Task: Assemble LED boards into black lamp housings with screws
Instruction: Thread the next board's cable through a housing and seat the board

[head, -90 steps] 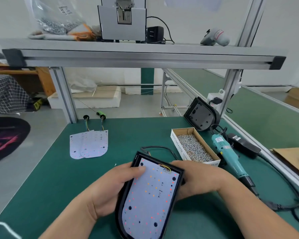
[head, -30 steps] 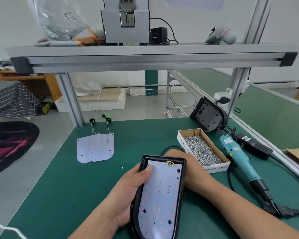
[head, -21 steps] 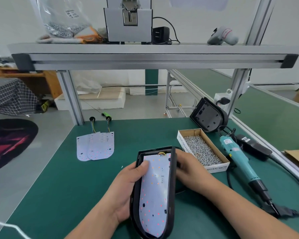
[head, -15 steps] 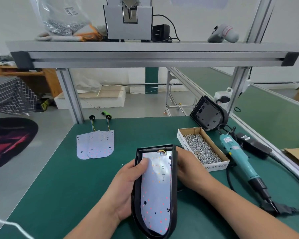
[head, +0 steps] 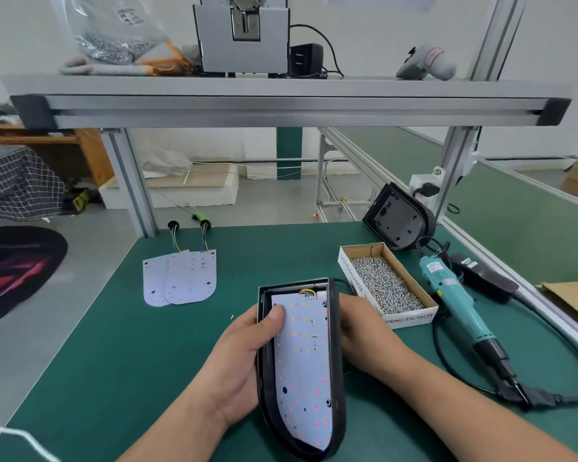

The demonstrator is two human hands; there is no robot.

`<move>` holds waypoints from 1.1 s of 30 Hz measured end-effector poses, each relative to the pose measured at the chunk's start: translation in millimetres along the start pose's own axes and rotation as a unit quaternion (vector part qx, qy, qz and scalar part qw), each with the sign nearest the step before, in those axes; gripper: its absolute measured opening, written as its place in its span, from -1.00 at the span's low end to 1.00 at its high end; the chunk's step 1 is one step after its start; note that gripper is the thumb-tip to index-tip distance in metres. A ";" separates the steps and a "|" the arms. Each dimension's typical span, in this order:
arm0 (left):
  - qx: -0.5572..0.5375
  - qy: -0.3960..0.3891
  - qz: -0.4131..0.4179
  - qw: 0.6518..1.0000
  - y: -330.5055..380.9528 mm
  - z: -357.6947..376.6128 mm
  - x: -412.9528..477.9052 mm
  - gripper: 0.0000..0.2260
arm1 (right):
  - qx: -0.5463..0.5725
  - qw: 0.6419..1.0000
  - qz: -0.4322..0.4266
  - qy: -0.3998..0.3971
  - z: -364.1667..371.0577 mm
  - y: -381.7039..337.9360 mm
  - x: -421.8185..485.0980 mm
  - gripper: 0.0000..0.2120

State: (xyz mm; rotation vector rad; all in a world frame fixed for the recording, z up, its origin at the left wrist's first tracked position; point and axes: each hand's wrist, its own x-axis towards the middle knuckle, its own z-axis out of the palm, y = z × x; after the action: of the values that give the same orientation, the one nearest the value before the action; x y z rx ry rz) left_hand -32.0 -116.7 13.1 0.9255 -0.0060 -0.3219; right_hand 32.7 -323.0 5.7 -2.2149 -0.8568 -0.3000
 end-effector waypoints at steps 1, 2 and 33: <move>-0.002 0.004 0.002 1.000 -0.6 0.7 0.8 -0.58 | 0.001 1.000 0.008 0.003 -0.8 -1.3 0.6 -0.59; -0.005 0.011 0.006 1.000 -0.8 1.0 1.4 -0.58 | 0.001 1.000 0.015 0.006 -1.0 -3.2 1.8 -0.57; -0.043 0.027 0.014 0.999 8.8 2.3 -3.5 -0.46 | 0.051 0.998 0.011 0.040 5.8 1.2 1.4 -0.95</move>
State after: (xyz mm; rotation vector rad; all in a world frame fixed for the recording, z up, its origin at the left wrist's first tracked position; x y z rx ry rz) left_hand -33.3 -112.7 21.9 0.8473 0.0449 -0.2685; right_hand 34.3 -318.8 1.6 -2.1015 -0.7880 -0.3243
